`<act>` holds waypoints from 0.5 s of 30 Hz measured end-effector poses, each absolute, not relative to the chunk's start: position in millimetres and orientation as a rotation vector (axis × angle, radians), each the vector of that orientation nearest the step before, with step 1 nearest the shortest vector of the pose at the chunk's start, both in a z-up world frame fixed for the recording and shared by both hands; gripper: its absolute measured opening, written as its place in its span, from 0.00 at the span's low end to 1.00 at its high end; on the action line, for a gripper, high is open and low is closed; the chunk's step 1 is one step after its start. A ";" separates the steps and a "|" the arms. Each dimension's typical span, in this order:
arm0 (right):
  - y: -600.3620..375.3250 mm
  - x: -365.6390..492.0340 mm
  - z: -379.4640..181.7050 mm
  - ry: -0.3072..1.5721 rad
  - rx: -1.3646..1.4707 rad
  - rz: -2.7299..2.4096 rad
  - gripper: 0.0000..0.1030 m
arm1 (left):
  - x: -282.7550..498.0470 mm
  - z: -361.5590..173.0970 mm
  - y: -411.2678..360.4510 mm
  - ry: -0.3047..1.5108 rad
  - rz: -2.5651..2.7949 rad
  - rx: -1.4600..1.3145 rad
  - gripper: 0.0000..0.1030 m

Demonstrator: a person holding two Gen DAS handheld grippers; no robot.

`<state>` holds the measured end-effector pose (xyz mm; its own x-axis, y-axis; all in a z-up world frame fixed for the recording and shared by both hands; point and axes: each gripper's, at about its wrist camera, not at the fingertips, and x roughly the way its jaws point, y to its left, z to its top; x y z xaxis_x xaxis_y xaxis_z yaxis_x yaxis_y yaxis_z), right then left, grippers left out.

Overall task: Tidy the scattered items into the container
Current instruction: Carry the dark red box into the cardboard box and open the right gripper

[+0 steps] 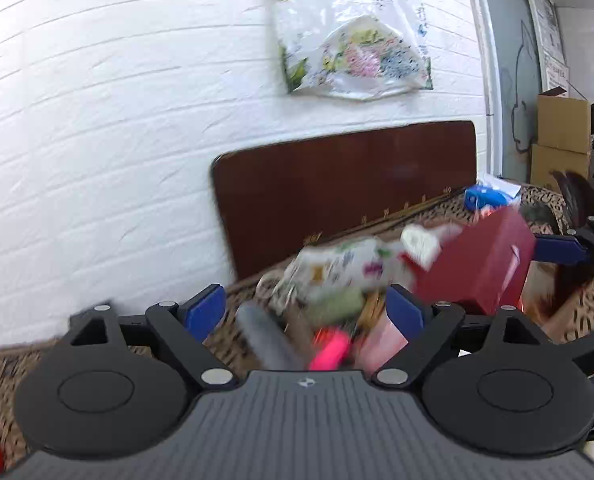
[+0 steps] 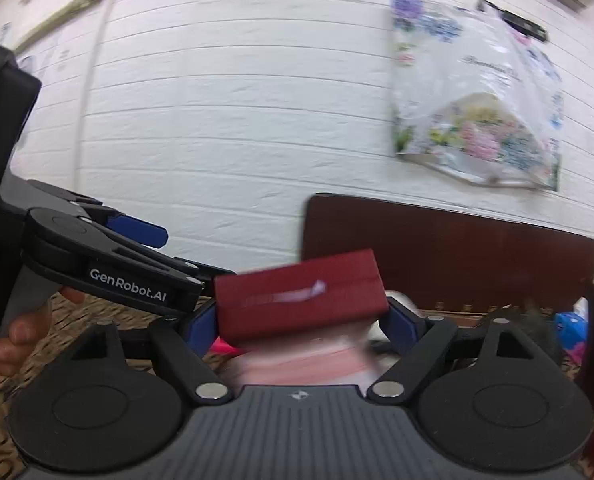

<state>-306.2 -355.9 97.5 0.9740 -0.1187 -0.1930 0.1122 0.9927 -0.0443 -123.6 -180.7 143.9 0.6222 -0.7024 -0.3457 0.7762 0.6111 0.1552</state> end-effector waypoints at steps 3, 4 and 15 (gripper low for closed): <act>-397.4 -281.4 99.2 0.223 0.020 -0.187 0.80 | -109.0 143.8 -229.1 0.240 -0.867 0.345 0.90; -409.4 -271.8 96.6 0.237 0.035 -0.208 0.79 | -102.8 140.4 -243.0 0.252 -0.868 0.354 0.91; -425.0 -246.6 55.0 0.201 0.103 -0.308 0.89 | -74.0 98.1 -249.8 0.413 -0.850 0.229 1.00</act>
<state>-246.6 -425.0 55.0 0.9331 -0.2902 -0.2122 0.3107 0.9479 0.0701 -74.0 -249.8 98.1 0.5877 -0.6783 -0.4410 0.7658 0.6422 0.0329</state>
